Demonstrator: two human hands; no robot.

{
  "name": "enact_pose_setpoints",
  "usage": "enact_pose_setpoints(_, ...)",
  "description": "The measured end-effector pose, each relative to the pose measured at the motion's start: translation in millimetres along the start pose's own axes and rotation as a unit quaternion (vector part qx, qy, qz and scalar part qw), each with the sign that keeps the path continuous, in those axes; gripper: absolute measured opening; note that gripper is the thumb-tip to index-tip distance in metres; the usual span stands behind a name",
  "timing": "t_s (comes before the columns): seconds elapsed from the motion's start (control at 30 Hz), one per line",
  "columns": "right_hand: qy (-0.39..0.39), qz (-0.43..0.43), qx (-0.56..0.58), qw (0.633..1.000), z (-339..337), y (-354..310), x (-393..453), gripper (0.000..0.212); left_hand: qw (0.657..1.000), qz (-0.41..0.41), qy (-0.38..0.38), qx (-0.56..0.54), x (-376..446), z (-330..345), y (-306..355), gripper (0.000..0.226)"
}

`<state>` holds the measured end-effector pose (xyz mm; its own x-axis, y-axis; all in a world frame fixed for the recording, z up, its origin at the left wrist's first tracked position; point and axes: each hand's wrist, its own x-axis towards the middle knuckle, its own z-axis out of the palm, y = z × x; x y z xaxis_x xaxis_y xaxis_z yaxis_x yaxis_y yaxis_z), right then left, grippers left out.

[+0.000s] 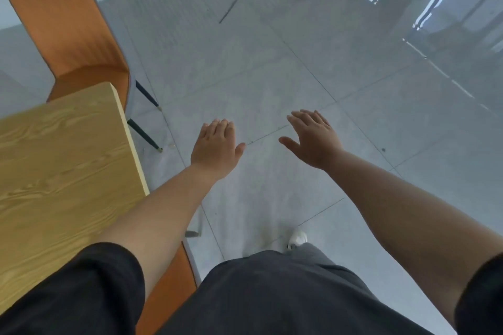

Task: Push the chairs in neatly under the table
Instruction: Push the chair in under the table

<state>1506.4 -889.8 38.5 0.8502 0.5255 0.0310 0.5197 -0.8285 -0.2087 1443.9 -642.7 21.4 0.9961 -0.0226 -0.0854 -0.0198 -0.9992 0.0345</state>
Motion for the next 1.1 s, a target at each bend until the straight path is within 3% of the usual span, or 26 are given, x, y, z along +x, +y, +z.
enact_pose_setpoints(0.53,-0.027,-0.163,0.0,0.986,-14,88,313,0.07,0.99,-0.137,0.028,0.001,228,-37,-62,0.064)
enact_pose_setpoints(0.87,-0.036,-0.225,0.004,0.974,1,82,466,0.067,0.981,-0.194,0.021,-0.003,328,-44,-133,0.065)
enact_pose_setpoints(1.1,-0.034,-0.24,-0.006,0.97,22,53,593,0.068,0.975,-0.215,0.046,-0.024,415,-49,-231,0.063)
